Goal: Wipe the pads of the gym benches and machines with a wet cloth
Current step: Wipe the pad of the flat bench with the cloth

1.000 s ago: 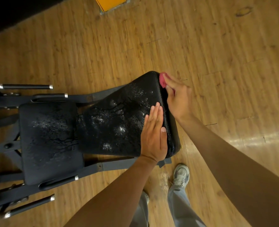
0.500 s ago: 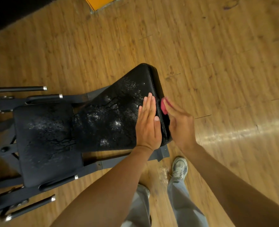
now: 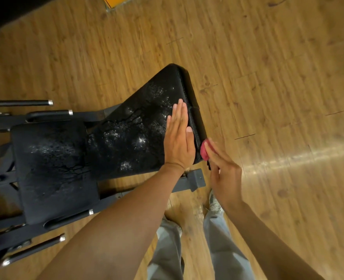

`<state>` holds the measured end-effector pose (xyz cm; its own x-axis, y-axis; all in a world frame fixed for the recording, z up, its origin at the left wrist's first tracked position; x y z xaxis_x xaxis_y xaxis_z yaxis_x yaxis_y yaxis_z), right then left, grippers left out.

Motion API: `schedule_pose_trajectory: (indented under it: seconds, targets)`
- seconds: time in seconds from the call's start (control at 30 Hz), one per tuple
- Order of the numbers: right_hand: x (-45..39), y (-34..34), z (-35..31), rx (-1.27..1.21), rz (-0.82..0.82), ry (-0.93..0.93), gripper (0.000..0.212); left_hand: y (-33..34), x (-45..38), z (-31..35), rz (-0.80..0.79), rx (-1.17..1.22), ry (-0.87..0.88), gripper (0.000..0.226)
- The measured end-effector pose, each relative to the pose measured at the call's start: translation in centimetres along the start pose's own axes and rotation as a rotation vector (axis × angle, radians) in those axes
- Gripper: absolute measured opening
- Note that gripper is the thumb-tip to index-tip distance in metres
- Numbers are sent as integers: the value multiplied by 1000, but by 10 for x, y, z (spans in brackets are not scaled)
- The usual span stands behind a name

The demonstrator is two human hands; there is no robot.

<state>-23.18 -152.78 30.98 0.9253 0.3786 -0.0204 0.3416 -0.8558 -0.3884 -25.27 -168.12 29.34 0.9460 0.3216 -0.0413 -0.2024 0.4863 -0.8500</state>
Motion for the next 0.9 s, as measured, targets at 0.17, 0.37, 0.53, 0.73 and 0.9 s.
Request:
schedule_pose_trajectory:
  seconds: [0.17,0.37,0.53,0.73,0.9]
  targets:
    - [-83,13,-1,68,-25,-34,39,1,0,-3,13,2,-4,56]
    - [-62,11,-8,110,-22,-63,39,0,0,-3,13,-16,-13,55]
    - [-75,13,-9,154,36,-75,37,-1,1,-2,7,-9,-5,55]
    - [-177,35,-7,35,-23,64,35,2,0,-6,23,18,-1,57]
    - [-220,45,-5,41,-22,20,35,-1,-1,-5,15,30,4,58]
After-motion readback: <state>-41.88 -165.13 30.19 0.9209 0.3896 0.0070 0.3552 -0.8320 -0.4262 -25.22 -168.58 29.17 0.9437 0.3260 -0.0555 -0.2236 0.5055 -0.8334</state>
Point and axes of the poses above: each hand's wrist, its own x-axis away from the middle knuckle, its own y-axis out of the palm, z = x × y, the point moved 6 cm from there along -x, towards the middle knuckle, and after that the axes turned 9 degrees about -x, right-handed, at the moved point
